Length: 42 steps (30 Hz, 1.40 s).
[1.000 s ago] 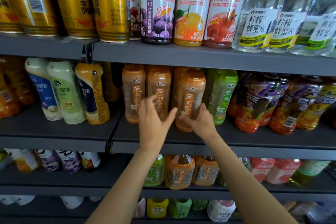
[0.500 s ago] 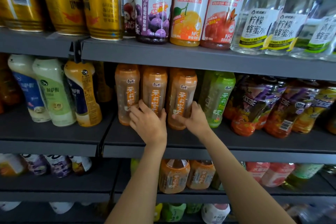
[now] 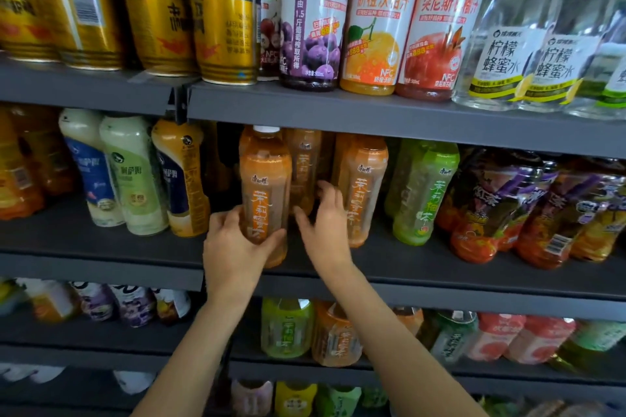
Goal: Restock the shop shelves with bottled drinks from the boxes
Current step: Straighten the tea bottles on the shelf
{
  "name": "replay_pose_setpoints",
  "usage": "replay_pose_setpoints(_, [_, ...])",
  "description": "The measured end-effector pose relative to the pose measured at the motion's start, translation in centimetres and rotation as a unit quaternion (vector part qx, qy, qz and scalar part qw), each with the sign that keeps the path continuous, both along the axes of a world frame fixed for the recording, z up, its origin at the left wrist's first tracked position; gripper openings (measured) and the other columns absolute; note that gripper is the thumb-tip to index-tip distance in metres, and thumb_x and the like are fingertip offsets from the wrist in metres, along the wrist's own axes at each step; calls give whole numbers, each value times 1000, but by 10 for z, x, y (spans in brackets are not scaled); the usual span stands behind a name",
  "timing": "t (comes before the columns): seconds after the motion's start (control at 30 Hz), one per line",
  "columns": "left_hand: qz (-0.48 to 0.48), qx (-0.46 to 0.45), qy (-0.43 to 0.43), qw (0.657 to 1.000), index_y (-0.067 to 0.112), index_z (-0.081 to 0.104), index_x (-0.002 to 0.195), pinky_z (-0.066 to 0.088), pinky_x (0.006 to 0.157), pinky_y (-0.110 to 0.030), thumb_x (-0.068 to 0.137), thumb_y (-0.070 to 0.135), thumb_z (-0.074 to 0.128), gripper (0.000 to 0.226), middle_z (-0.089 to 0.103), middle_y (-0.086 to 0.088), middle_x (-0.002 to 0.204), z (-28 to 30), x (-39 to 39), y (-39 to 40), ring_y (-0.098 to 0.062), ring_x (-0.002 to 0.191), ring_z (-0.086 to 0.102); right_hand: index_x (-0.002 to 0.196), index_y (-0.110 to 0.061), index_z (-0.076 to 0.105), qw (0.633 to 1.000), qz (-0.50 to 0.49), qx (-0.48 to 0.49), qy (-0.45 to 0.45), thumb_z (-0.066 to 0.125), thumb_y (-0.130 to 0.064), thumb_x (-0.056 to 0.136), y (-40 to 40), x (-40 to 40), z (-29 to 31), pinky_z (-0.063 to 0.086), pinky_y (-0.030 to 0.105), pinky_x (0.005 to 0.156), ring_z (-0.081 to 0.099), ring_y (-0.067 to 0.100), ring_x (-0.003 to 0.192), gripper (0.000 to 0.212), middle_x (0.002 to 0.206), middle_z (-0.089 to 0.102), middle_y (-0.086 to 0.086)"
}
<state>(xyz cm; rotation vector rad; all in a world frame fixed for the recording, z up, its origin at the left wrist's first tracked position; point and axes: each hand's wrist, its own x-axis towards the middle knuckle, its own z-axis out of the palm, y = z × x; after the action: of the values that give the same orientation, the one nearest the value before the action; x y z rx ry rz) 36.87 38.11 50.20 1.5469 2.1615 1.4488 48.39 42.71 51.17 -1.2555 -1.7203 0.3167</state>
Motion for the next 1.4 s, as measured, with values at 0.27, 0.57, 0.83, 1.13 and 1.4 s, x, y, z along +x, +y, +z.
replay_pose_setpoints(0.27, [-18,-7,9,1000,9,48,130,41,87,-29,70,41,76,74,47,-9,119,1,-16,-1,-24,111,49,139,-3,26,976,-65,-183,95,63,-20,86,73,-40,0,32,35,107,36,31,131,66,141,35,16])
replay_pose_setpoints(0.57, [-28,0,4,1000,10,47,131,41,82,-28,70,41,75,74,45,-6,119,-3,-18,0,-23,112,49,135,4,26,969,-195,-120,99,60,-11,86,66,-58,-10,30,37,110,30,36,133,61,141,30,24])
replay_pose_setpoints(0.83, [-21,11,16,1000,8,48,129,41,85,-30,70,41,76,74,47,-8,119,-4,-19,0,-24,110,51,144,1,14,978,-139,-115,108,57,-3,87,37,-52,-7,21,29,114,22,31,139,72,149,21,20])
replay_pose_setpoints(1.13, [-36,-4,56,998,11,49,127,45,85,-33,72,49,71,70,47,-7,126,-2,15,16,-26,112,52,133,-3,36,975,-170,87,110,66,-3,79,-21,22,8,29,19,102,35,23,128,61,136,32,13])
replay_pose_setpoints(1.4, [-16,6,73,997,11,47,127,47,89,-36,76,49,68,67,45,-8,130,-4,45,41,-25,121,46,129,-3,38,985,-148,-79,43,69,-15,82,4,45,-8,44,36,97,51,27,118,57,127,51,13])
